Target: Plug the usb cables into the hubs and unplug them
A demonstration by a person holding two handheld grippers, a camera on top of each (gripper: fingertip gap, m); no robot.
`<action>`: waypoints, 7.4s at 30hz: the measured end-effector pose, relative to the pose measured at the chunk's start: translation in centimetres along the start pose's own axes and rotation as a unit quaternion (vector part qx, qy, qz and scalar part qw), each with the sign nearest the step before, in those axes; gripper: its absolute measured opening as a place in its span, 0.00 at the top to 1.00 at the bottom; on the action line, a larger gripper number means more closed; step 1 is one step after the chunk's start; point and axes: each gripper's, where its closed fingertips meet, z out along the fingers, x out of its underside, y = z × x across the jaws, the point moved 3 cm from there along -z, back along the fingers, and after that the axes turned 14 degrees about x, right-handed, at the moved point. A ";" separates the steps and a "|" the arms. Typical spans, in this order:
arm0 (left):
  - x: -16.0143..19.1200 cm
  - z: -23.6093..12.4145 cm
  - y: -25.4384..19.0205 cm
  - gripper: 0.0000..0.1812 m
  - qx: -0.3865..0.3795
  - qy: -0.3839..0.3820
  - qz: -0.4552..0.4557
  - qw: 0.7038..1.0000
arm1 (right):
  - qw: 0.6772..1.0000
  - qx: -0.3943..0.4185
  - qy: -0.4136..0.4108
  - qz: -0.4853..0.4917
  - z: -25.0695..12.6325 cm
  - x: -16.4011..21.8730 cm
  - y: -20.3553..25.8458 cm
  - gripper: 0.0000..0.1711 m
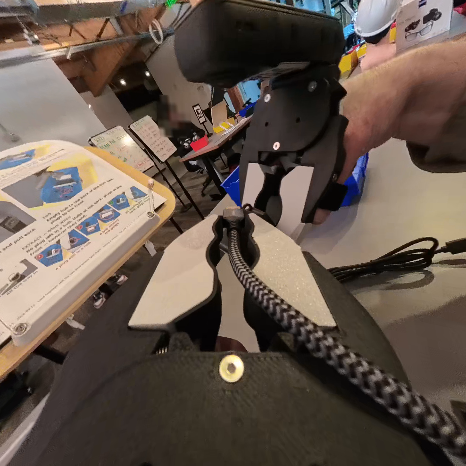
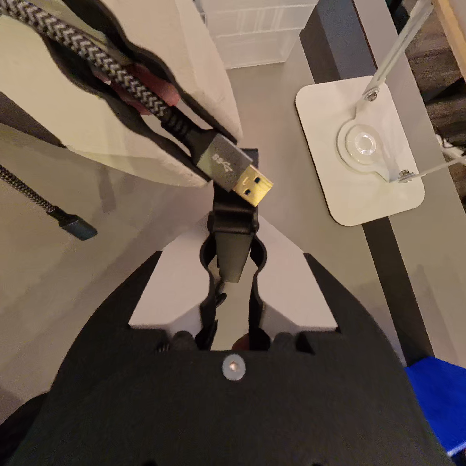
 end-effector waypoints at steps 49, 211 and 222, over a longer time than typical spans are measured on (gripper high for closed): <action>7.2 3.3 -5.3 0.91 0.121 0.168 -0.058 0.977 | 0.870 -0.031 0.405 -0.279 -8.8 5.2 -1.4 0.88; 9.2 3.9 -4.2 0.91 0.153 0.117 -0.079 0.978 | 0.925 -0.087 0.252 -0.272 -4.1 0.5 -1.7 0.83; 8.1 2.5 -1.5 0.91 0.055 0.093 -0.056 0.993 | 0.946 -0.042 0.312 -0.079 -2.3 0.4 -6.0 0.85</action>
